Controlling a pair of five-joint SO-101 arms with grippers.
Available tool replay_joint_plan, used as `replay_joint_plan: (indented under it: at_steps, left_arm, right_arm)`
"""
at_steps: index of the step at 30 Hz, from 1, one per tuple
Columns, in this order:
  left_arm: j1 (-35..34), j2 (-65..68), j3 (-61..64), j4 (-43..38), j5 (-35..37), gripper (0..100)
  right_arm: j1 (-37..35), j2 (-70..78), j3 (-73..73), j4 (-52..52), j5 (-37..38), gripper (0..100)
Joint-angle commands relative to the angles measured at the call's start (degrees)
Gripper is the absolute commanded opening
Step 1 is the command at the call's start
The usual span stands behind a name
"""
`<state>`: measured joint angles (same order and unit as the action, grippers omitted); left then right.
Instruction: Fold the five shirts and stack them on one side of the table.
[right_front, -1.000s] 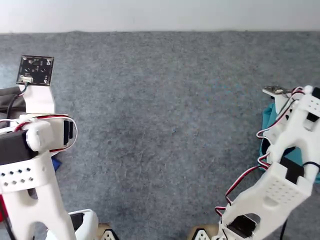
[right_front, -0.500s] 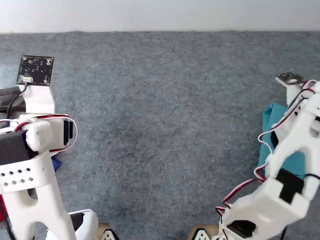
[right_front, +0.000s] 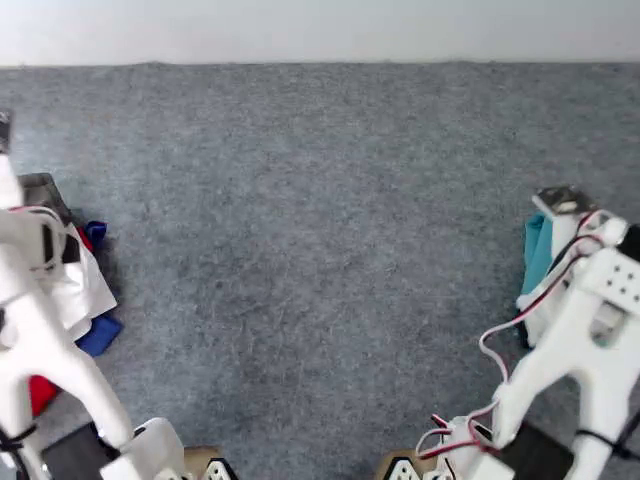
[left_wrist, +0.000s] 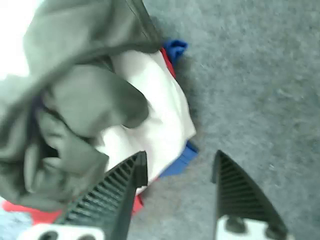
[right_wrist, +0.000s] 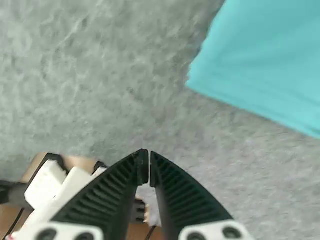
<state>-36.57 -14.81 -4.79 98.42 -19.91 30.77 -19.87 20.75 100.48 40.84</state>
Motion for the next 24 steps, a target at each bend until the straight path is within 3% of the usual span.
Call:
replay_joint_plan:
  at_steps: [1, 10, 20, 24]
  left_arm:
    - [-0.8, 5.4, -7.6, 0.3, -3.5, 24]
    - [-4.4, 24.1, -21.3, -6.8, -4.3, 24]
    - [-5.2, 38.9, -42.5, -7.0, -4.1, 24]
    - [-5.7, 45.4, -46.5, -7.3, -4.0, 24]
  right_arm:
    - [-0.5, -5.9, 4.6, 2.2, -0.7, 0.9]
    - [-0.5, -9.8, 9.3, 2.2, -0.7, 0.9]
    - [-0.5, -9.5, 9.4, 2.3, -0.9, 0.9]
    - [-0.5, -9.5, 9.4, 2.2, -4.8, 0.9]
